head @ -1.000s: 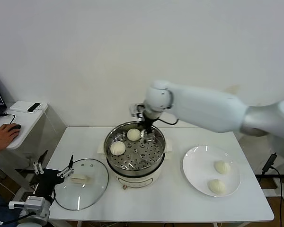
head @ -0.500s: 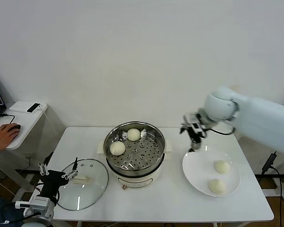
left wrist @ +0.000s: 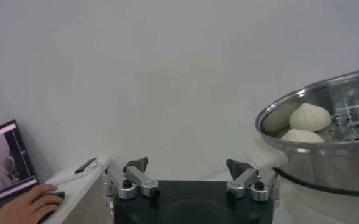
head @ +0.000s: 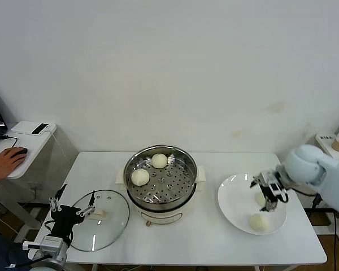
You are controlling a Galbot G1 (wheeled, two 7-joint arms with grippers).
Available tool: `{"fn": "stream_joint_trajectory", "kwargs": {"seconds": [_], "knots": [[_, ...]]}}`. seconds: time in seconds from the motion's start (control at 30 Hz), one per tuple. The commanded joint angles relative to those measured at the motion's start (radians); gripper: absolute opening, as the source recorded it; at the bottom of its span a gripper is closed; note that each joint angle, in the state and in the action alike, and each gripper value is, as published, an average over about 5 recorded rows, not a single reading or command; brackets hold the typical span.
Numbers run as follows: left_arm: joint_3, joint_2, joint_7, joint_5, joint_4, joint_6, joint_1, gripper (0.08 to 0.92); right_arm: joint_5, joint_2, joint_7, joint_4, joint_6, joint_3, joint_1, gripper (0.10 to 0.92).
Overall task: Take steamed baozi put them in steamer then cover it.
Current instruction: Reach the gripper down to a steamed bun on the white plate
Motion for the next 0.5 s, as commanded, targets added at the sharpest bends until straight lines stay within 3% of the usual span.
{"fn": "stream_joint_trajectory", "kwargs": {"seconds": [0.03,0.5], "knots": [[0.008,-0.007,-0.001,0.012,0.005,0.0,0.005,0.823,-0.09,-0.054,0.001,0.01,0.03,0.187,-0.278,0.823],[-0.004,-0.016,-0.002,0.02,0.009,0.001,0.014,0.823,-0.109,0.058,0.013,-0.097,0.024,0.131,-0.258,0.823]]}}
